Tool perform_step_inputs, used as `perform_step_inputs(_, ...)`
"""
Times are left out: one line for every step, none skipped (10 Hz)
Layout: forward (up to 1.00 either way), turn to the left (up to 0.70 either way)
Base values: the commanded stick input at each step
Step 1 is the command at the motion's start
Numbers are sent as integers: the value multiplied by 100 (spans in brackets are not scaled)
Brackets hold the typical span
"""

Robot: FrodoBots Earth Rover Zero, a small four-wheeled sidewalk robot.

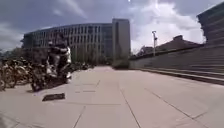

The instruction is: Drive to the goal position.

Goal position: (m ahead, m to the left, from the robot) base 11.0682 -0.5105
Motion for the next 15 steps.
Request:
perform_step_inputs(70,0)
perform_step_inputs(70,0)
perform_step_inputs(70,0)
perform_step_inputs(70,0)
perform_step_inputs(70,0)
perform_step_inputs(70,0)
perform_step_inputs(70,0)
perform_step_inputs(70,0)
perform_step_inputs(70,0)
perform_step_inputs(70,0)
perform_step_inputs(70,0)
perform_step_inputs(70,0)
perform_step_inputs(70,0)
perform_step_inputs(70,0)
perform_step_inputs(70,0)
